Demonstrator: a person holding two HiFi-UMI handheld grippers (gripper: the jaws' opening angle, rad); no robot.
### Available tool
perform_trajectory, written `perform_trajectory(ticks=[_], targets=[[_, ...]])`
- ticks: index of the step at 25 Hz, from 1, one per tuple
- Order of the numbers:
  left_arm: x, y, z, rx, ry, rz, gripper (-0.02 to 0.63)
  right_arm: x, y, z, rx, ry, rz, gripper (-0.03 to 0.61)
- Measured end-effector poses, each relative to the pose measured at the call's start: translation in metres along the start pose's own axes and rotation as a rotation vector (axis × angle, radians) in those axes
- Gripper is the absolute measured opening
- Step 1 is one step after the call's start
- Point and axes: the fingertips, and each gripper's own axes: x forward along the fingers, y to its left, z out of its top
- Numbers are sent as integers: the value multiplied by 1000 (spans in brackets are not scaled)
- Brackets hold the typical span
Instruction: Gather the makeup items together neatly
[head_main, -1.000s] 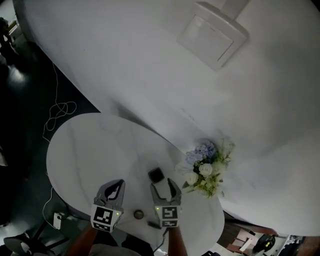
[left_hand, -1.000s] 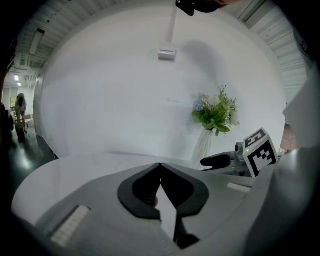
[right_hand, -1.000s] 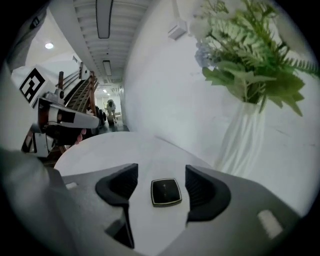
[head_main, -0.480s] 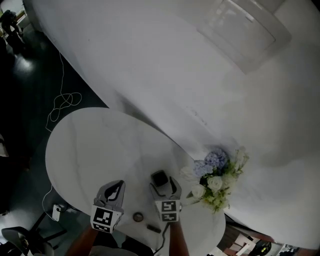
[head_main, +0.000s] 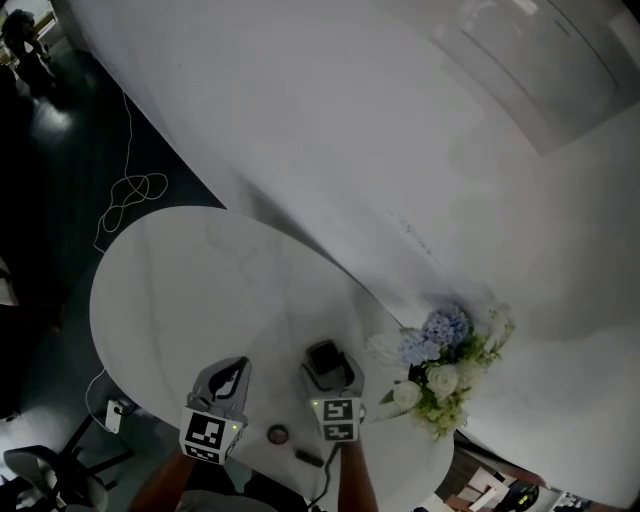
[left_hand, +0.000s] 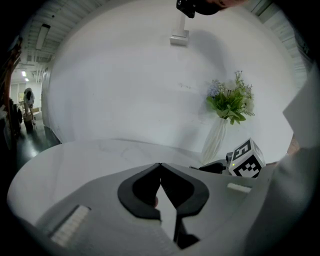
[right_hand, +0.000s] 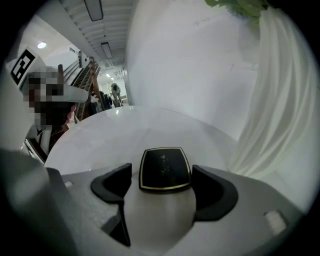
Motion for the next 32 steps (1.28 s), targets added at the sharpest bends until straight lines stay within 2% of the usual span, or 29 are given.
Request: perform_trajectory(ticks=[3,7,18,32], targets=[[1,2,0,1,3,2,9,0,-2,0,-6,1,-7,373],[0,3,0,1,3,3,10,-2,-6,-1,-2,4,-23,324],[-3,5,2,10,1,-8,9,-3,-5,2,1,5,-34,319],[-26,2,46,85,-64,-94,9,-60,8,45,75,-110,-144,319]])
